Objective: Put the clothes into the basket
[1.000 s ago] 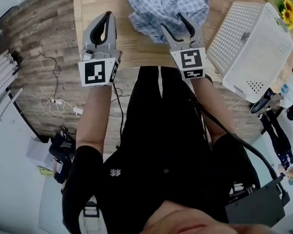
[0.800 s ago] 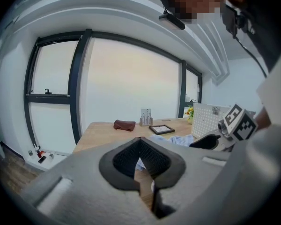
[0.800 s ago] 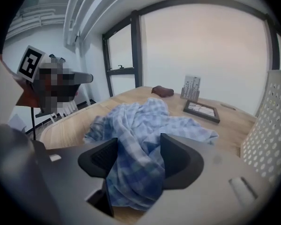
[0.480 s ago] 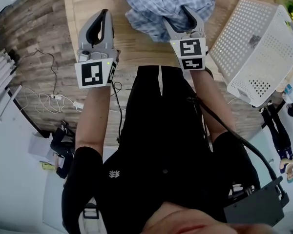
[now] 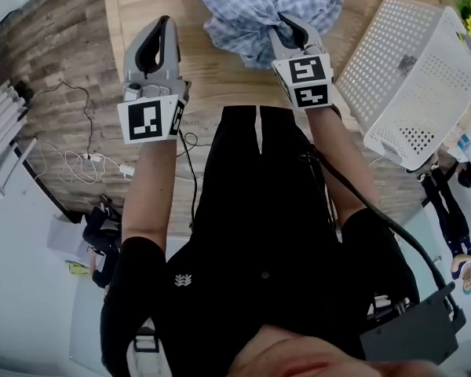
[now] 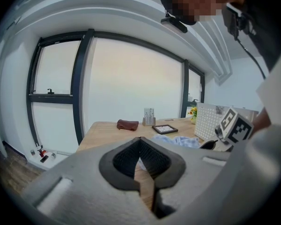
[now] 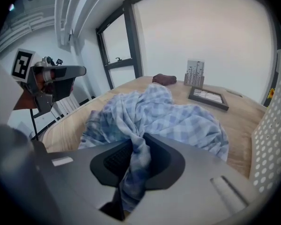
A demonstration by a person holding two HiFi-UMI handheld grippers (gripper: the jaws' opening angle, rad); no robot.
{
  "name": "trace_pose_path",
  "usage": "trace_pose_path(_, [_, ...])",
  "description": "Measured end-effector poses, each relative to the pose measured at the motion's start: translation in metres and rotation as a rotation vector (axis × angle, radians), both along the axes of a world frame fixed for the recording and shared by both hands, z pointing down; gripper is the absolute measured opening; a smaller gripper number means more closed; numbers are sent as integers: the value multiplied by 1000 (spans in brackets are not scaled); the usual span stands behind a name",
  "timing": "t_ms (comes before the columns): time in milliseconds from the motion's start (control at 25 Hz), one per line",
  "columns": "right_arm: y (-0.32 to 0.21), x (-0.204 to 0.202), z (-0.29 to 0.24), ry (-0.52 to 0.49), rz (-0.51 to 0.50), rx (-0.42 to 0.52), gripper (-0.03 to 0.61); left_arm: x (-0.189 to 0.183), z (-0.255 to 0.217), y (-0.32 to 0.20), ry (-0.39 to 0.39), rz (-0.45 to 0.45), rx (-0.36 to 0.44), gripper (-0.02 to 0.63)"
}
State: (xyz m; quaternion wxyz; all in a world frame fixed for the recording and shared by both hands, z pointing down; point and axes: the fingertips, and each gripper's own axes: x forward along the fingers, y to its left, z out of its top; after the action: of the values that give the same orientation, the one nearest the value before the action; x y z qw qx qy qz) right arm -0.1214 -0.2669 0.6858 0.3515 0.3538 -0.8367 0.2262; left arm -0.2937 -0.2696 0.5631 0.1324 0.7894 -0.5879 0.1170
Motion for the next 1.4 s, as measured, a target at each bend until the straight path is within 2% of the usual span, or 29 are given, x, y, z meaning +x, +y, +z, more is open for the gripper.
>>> trace_pose_path(160, [2, 2, -19, -31, -6, 36, 52, 5, -13, -6, -4, 7, 17, -2])
trace_pose_path(680, [11, 1, -106, -94, -5, 172, 46, 7, -63, -6, -15, -2, 69, -2])
trace_pose_path(1040, [8, 4, -183, -139, 9, 277, 43, 11, -115, -1, -35, 30, 127, -2])
trace_pose_path(1400, [-4, 12, -263, -210, 48, 358, 43, 18, -170, -2, -32, 24, 192, -2])
